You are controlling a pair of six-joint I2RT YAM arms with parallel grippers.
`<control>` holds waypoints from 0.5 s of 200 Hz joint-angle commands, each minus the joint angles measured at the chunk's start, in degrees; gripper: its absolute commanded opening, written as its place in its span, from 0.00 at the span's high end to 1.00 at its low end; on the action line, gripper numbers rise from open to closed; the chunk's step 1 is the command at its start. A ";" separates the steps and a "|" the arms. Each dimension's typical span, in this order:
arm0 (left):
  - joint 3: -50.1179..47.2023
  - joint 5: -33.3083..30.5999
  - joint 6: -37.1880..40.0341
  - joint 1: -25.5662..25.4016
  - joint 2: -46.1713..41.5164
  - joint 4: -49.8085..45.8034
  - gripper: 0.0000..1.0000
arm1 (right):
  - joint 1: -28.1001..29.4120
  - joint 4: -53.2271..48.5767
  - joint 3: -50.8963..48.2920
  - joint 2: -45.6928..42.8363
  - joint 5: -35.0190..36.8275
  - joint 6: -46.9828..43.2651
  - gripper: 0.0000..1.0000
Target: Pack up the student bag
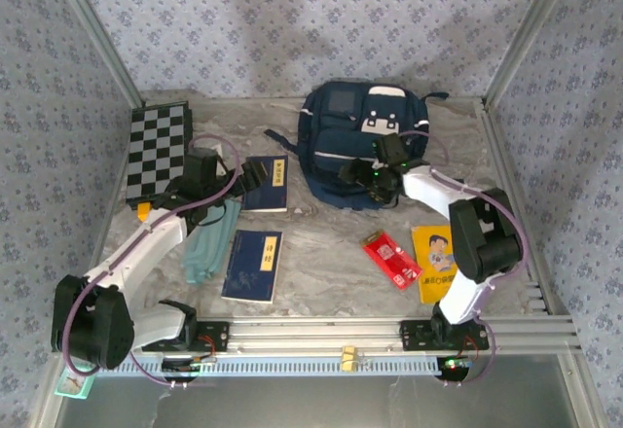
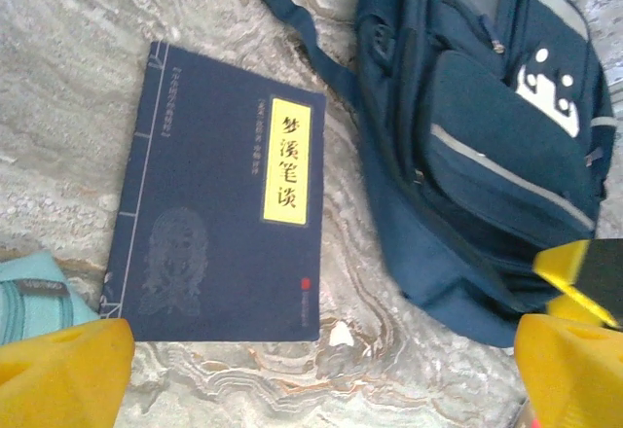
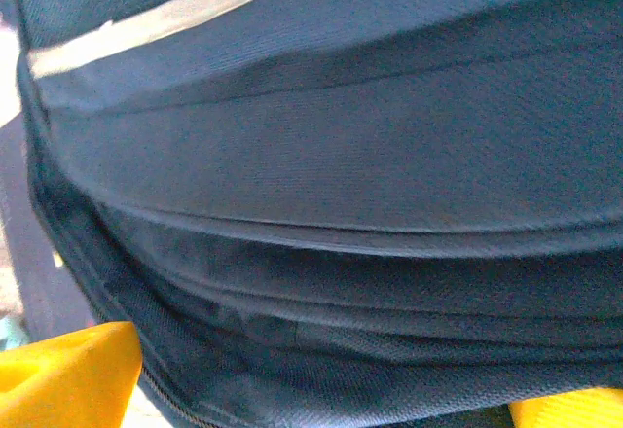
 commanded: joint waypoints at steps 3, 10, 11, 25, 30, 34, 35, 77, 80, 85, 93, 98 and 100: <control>2.93 0.88 0.71 -0.16 -0.02 -0.75 0.00 | 3.87 1.05 4.19 -0.27 -0.14 0.38 0.03; 2.99 0.98 0.43 -0.35 0.00 -0.55 0.00 | 4.17 0.19 3.00 -2.26 1.22 0.14 0.01; 3.01 0.98 0.44 -0.40 -0.02 -0.56 0.00 | 4.15 0.06 2.72 -2.63 1.47 0.06 0.01; 3.21 1.11 -0.82 -1.16 0.26 -0.33 0.00 | 3.39 -1.09 -1.27 -8.03 4.01 -0.57 0.00; 3.29 1.18 -1.36 -1.59 0.43 -0.19 0.00 | 2.82 -1.79 -2.18 -9.68 4.74 -1.30 0.00; 3.36 1.19 -1.94 -2.05 0.55 -0.15 0.00 | 2.43 -2.89 -2.53 -10.69 5.12 -2.10 0.00; 3.37 1.13 -2.11 -2.17 0.56 -0.14 0.00 | 2.31 -3.28 -2.55 -11.02 5.18 -2.33 0.00; 3.40 -0.70 -8.98 -10.09 3.62 5.55 0.00 | -9.67 -14.66 -0.50 -12.74 5.12 -11.11 0.00; 3.43 -1.15 -9.47 -10.86 4.03 5.91 0.00 | -10.61 -14.44 -0.36 -12.47 5.30 -11.42 0.01; 3.62 -1.89 -10.32 -12.09 4.69 6.42 0.00 | -12.02 -14.30 -0.17 -11.89 5.41 -12.14 0.01; 3.98 -2.37 -11.16 -14.02 6.07 7.41 0.00 | -14.04 -14.24 0.64 -10.35 5.31 -12.94 0.03; 4.37 -2.71 -11.58 -15.21 7.04 7.88 0.00 | -15.22 -13.90 1.39 -9.21 4.93 -13.38 0.04; 4.55 -2.93 -11.83 -15.63 7.46 7.94 0.00 | -15.70 -13.83 1.74 -8.64 4.61 -13.51 0.04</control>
